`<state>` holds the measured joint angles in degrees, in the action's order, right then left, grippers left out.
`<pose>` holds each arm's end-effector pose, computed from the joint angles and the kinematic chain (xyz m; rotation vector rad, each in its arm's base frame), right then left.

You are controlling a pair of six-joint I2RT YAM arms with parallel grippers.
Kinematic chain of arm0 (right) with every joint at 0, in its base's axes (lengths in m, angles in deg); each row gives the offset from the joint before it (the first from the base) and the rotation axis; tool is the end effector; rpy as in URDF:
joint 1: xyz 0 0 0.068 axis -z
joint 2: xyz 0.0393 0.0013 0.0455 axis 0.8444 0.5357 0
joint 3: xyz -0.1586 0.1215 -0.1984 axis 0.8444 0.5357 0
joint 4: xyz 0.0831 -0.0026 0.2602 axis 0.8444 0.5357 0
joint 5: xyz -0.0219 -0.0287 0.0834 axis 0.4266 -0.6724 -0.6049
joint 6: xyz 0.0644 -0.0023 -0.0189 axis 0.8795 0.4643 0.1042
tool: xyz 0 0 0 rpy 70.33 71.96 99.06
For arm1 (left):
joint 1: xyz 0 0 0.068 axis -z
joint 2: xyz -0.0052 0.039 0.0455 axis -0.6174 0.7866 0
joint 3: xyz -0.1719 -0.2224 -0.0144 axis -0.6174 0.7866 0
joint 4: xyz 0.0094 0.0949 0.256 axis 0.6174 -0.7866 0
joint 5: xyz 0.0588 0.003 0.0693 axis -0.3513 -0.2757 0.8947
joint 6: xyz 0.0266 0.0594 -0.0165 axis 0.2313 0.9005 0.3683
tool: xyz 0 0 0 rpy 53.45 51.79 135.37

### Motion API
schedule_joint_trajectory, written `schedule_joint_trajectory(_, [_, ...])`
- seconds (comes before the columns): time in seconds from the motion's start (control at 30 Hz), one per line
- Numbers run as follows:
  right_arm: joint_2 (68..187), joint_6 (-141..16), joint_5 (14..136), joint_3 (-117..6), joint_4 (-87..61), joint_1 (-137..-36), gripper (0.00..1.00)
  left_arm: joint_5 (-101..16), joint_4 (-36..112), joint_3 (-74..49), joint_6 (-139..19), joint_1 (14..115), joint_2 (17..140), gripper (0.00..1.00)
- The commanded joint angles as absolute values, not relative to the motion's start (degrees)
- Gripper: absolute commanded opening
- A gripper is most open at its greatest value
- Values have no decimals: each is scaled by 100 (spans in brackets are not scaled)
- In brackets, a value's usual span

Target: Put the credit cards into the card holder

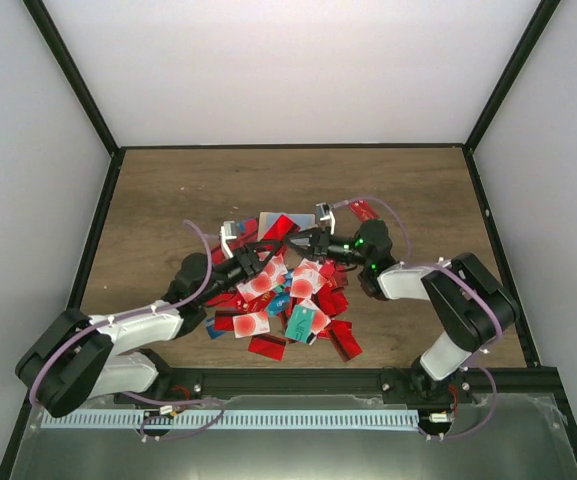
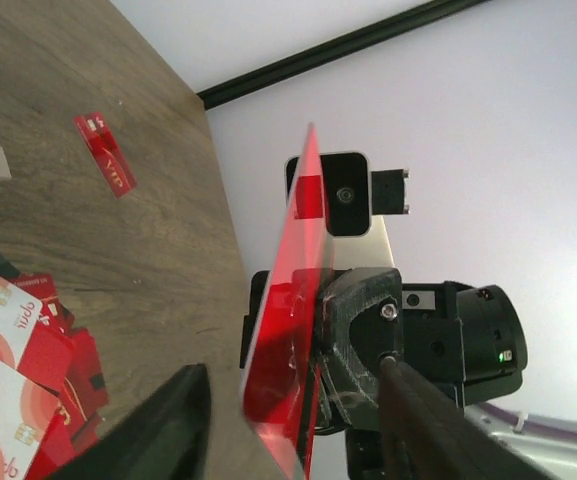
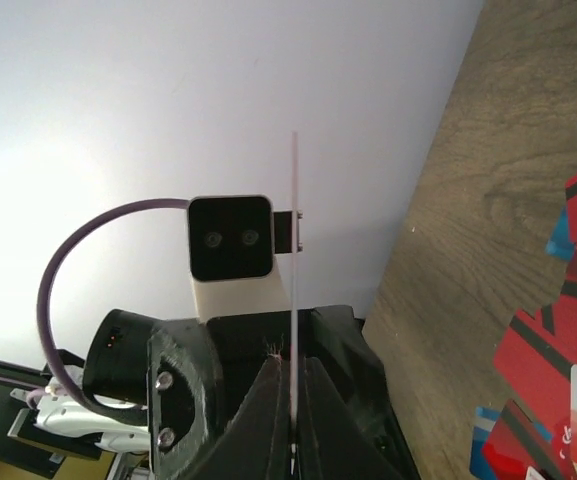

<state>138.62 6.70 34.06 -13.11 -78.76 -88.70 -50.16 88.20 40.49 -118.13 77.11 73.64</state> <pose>0.2560 0.2012 0.2087 -0.1327 1.9222 2.0025 0.1942 -0.1759 0.2074 -0.2433 1.8236 -1.6454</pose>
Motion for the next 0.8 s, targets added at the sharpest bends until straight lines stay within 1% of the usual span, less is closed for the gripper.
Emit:
schedule_joint_trajectory(0.0, [14005, 332, 3247, -1659, -7519, -8664, 1, -4858, 7990, 3653, -11047, 7654, 7347, 59])
schedule_joint_trajectory(0.03, [14023, 182, 3179, -1692, -7283, -8542, 1, -4799, 7692, 3564, -10755, 7608, 7318, 64])
schedule_joint_trajectory(0.13, [14055, -548, 3090, -1902, -6241, -8130, 1, -4489, 6526, 3179, -9905, 7412, 7253, 71])
schedule_joint_trajectory(0.23, [14190, -1553, 3150, -2301, -4789, -7803, 1, -4368, 5716, 2718, -9215, 7138, 7436, 72])
schedule_joint_trajectory(0.33, [14646, -2316, 3186, -2919, -3698, -7642, 1, -4642, 5243, 2232, -8841, 6760, 8035, 70])
schedule_joint_trajectory(0.37, [14760, -2500, 3170, -3124, -3411, -7607, 1, -4779, 5125, 2067, -8649, 6637, 8260, 68])
schedule_joint_trajectory(0.57, [15716, -3374, 3257, -4382, -2017, -7469, 1, -5400, 4723, 1148, -8058, 6235, 9531, 62])
schedule_joint_trajectory(0.77, [16385, -3634, 3142, -5135, -1531, -7468, 1, -5645, 4279, 292, -7837, 6006, 10551, 53])
